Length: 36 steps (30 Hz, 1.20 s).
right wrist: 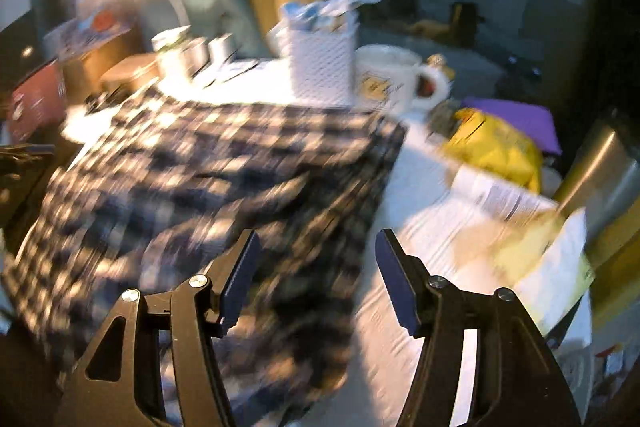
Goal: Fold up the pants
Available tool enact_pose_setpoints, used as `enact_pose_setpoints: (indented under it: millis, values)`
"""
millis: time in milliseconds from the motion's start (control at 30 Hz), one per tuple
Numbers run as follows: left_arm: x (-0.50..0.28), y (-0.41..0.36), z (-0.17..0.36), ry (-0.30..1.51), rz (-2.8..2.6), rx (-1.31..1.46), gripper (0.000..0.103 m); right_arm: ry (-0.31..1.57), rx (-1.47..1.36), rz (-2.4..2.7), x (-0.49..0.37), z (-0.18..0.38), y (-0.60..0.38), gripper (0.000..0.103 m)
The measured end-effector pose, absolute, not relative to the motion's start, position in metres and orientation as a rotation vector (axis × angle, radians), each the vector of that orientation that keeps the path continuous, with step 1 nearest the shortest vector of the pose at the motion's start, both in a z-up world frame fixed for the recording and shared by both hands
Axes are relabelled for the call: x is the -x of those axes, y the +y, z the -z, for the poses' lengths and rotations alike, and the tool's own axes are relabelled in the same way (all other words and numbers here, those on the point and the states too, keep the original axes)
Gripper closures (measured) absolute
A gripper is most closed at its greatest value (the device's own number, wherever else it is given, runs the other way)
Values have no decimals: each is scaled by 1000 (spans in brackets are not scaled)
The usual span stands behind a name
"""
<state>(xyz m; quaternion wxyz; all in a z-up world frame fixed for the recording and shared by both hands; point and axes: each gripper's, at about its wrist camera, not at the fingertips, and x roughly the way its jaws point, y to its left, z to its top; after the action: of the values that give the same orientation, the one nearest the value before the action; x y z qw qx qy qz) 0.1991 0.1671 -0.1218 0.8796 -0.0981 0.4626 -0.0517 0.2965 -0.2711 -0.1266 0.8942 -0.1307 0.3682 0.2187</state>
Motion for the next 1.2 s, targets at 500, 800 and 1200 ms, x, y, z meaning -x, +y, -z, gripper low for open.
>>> enact_pose_setpoints:
  millis: [500,800,1200]
  values:
    - [-190,148,148,935,25,106,86,756,296,-465,-256,152,-278,98]
    - [-232,129,137,918,34,8,90,705,192,-259,-226,130,-345,98]
    - [-187,143,137,924,8,58,85,770,181,-154,-183,168,-356,98]
